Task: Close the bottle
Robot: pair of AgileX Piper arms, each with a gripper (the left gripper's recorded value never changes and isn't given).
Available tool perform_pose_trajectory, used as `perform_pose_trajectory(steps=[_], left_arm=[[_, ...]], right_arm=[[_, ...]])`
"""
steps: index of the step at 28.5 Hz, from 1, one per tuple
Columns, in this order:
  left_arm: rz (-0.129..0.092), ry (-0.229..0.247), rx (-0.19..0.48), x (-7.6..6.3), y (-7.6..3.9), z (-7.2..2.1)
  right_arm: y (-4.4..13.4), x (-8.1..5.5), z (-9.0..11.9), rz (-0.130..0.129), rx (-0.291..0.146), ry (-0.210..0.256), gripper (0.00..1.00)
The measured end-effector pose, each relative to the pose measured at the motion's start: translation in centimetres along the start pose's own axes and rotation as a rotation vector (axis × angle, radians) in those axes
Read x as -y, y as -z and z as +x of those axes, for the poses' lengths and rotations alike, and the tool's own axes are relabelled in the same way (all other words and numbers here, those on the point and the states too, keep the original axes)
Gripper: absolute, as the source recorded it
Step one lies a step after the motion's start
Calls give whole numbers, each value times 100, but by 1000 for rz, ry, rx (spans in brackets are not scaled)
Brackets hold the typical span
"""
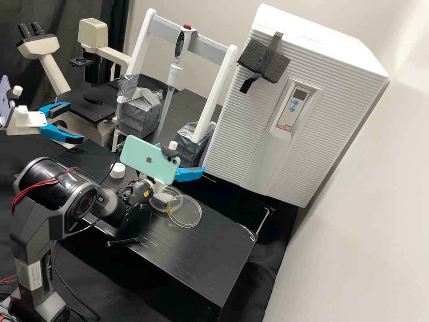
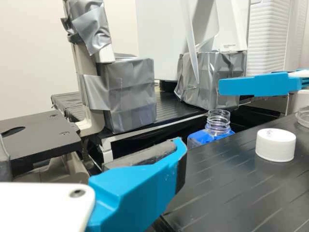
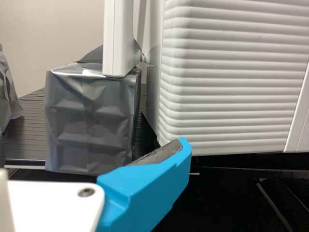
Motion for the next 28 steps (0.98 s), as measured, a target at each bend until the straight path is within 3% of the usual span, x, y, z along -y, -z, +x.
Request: perform_pose_trajectory(steps=[5,13,18,22,28], left_arm=[[-7,-1,0,-4,0,3],[-2,-14,3,-38,4,27],[-2,-14,3,-38,4,27],[0,-18,4,-49,6,35],[5,-19,2,-71,13,55]], right_arm=[[0,0,0,0,0,0,100],[-8,4,-32,-1,2,2,100],[21,-48,-176,27,-32,4,100],[92,-62,-326,44,-97,8,100],[144,-17,-538,41,-168,47,100]])
